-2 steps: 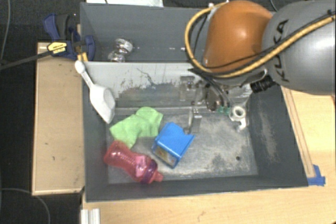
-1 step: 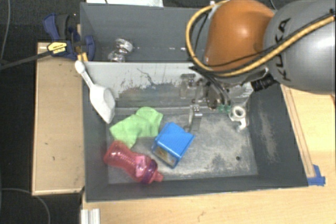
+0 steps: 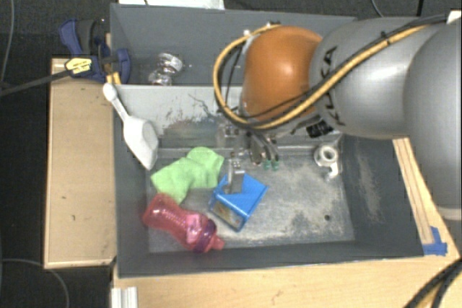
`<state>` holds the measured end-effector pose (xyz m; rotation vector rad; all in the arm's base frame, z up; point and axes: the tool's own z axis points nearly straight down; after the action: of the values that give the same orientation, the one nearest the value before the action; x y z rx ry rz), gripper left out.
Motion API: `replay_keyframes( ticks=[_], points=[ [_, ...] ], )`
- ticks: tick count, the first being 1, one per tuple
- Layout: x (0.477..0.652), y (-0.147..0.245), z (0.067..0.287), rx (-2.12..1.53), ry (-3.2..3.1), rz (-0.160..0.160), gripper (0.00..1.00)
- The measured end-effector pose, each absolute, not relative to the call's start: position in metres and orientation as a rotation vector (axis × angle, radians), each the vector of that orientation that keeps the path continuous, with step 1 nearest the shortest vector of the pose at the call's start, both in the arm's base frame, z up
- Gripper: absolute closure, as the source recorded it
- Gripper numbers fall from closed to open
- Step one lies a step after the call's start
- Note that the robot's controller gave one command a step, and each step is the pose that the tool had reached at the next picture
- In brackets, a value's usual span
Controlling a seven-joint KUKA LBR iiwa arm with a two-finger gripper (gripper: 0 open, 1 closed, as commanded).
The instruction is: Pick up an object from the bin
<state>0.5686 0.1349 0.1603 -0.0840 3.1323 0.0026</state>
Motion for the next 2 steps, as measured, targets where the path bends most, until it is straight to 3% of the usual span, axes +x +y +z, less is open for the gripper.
replay_keyframes(
  ticks=[1, 2],
  points=[
    [0.542, 0.207, 0.163, -0.23, 3.129, 0.007, 0.0],
    [0.565, 0.201, 0.138, -0.019, 3.133, 0.006, 0.0]
  ],
)
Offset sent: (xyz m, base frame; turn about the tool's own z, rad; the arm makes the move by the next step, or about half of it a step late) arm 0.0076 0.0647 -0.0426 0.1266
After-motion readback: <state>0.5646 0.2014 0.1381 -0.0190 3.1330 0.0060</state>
